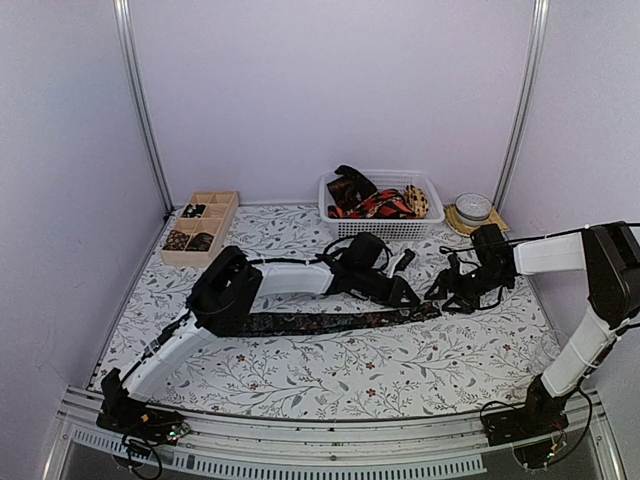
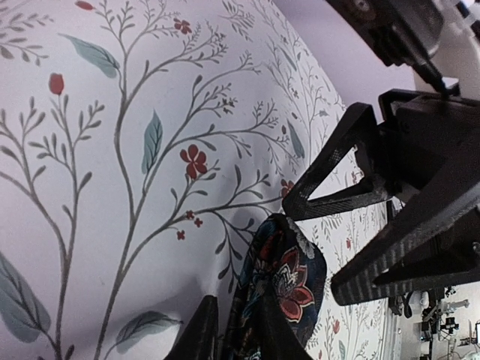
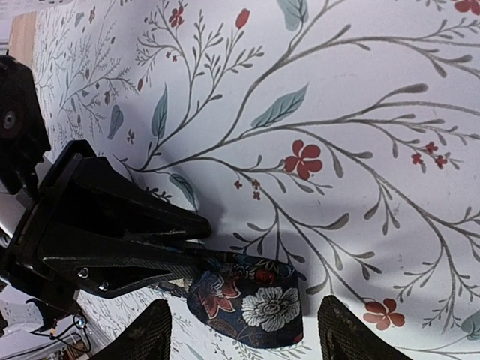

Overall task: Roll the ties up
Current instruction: Roll the tie at the center of the board.

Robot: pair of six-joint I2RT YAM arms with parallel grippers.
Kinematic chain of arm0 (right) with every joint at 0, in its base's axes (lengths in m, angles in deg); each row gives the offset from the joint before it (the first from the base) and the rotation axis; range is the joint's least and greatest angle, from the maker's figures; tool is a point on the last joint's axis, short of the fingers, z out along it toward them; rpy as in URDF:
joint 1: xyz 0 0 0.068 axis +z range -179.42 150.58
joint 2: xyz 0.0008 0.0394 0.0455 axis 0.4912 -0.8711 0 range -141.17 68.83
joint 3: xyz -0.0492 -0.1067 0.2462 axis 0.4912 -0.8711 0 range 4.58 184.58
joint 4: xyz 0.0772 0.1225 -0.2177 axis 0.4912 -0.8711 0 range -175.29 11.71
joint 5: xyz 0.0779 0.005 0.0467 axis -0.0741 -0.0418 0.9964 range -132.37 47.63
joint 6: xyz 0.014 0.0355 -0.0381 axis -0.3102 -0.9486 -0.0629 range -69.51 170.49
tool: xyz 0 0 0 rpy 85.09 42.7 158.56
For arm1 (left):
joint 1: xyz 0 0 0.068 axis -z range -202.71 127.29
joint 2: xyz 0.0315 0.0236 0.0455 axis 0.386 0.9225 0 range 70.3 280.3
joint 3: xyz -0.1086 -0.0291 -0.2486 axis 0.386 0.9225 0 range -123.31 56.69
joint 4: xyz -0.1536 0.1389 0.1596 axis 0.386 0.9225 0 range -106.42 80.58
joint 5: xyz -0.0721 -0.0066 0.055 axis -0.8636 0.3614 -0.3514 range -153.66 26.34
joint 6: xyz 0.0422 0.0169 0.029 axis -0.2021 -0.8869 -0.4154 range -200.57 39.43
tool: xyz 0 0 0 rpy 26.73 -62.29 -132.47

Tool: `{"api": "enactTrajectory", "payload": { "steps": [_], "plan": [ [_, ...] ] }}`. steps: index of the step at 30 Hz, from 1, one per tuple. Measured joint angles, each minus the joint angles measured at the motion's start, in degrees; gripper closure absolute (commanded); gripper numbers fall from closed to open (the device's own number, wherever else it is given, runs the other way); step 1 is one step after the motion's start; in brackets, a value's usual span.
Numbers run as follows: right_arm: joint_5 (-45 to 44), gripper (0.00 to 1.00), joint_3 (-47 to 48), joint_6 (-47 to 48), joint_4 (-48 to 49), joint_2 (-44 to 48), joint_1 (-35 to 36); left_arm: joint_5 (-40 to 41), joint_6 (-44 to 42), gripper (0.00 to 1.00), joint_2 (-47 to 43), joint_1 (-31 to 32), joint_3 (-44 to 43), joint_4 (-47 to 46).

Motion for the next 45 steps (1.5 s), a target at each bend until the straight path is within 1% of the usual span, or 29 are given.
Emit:
{"api": "enactTrajectory", "payload": {
  "steps": [4,8,15,20,25,27,29,31,34,35,39,41,43,44,45],
  "plan": [
    [1.9,0.38,-0.9,1.0,0.7,-1.5,0.0,1.5,-1.0,0.79,-2.3,0.2,3.4,0.1],
    [4.1,0.41,-1.2,1.9,1.8,-2.3,0.0,2.5,-1.2,0.80,-3.1,0.3,4.4,0.1],
    [8.3,0.52,-2.1,2.0,4.9,-3.8,0.0,3.2,-1.3,0.80,-3.8,0.5,5.6,-0.3],
    [10.5,0.58,-2.6,1.8,6.8,-4.8,-0.1,3.2,-1.3,0.80,-4.1,0.6,6.4,-0.7],
    [10.8,0.72,-2.8,1.6,7.0,-5.0,-0.1,3.6,-1.3,0.80,-4.7,0.7,7.3,-1.2],
    [10.4,0.80,-2.8,1.6,6.9,-5.0,-0.1,3.7,-1.2,0.80,-4.9,0.7,7.6,-1.2],
    [9.6,0.82,-2.8,1.7,6.5,-5.0,-0.1,3.8,-1.2,0.79,-5.2,0.7,8.3,-1.6],
    [8.5,0.83,-2.7,2.1,6.0,-5.0,-0.1,4.0,-0.9,0.76,-5.9,0.6,9.4,-1.8],
    [6.7,0.83,-2.3,2.4,4.6,-5.0,-0.1,3.9,-0.6,0.68,-6.8,0.5,10.7,-2.1],
    [6.1,0.83,-2.0,2.6,4.1,-5.0,0.0,3.9,-0.5,0.63,-7.1,0.3,11.1,-2.1],
    [2.5,0.83,-0.2,3.8,1.7,-5.0,0.6,4.0,-0.1,0.40,-9.6,-0.1,13.8,-2.1],
    [1.2,0.83,0.4,4.2,1.0,-5.0,0.9,4.2,-0.9,0.25,-10.5,-0.2,14.7,-2.1],
    [0.7,0.83,0.6,4.5,0.7,-5.0,1.1,4.2,-3.5,0.08,-11.2,-0.2,14.9,-2.2],
    [0.7,0.83,0.6,4.5,0.7,-5.0,1.2,4.3,-5.3,0.01,-11.7,-0.1,15.2,-2.5],
    [0.8,0.83,0.7,4.5,0.7,-5.0,1.2,4.5,-7.5,0.00,-12.1,0.0,15.5,-2.6]
  ]
}}
